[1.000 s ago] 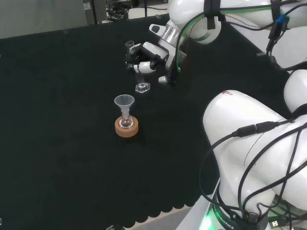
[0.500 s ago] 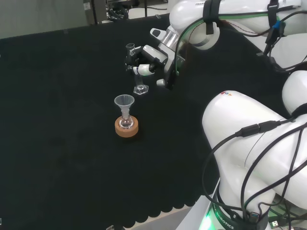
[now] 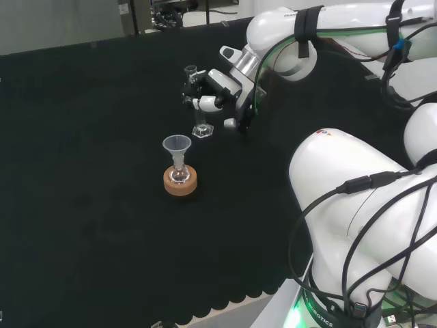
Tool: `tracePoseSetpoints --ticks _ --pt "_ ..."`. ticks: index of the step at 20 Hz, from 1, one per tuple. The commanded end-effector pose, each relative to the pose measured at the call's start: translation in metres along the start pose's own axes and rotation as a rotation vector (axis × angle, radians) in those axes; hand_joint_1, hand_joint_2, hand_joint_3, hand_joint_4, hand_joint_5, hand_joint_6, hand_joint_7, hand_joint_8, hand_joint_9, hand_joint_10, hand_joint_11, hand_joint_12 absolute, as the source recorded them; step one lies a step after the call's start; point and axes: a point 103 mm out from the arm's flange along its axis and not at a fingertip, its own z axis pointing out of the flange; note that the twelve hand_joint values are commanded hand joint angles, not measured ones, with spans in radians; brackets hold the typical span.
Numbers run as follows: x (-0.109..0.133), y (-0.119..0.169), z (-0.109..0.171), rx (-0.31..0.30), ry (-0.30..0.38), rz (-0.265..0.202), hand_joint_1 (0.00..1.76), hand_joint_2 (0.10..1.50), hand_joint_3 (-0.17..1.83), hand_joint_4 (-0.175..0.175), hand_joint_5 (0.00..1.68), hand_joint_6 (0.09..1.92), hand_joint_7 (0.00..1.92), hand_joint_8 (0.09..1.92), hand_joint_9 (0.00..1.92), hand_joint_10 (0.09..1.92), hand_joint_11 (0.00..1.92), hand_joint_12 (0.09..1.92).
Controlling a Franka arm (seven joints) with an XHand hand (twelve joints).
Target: Put the graduated cylinder back on the table.
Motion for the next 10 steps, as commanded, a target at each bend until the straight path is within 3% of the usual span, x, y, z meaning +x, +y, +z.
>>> tracePoseSetpoints --ticks 1,3,6,10 --pt "-0.0025 -0.0018 0.0009 0.003 0.014 -0.001 1.23 1.18 0.0 -0.175 0.85 1.2 0.87 1.19 1.25 0.18 1.02 0.89" --pt "-0.0032 -0.0025 0.0014 0.01 0.026 -0.002 1.23 1.18 0.0 -0.175 0.83 1.22 0.86 1.22 1.23 0.19 1.01 0.91" --pt "-0.0044 -0.0039 0.0022 0.018 0.042 -0.002 1.15 1.19 0.0 -0.175 0.83 1.24 0.88 0.83 1.19 0.21 0.98 0.94" --pt "-0.0059 -0.0067 0.0039 0.032 0.058 0.003 1.12 1.2 0.0 -0.175 0.82 1.24 0.86 0.68 1.15 0.21 0.96 0.97"
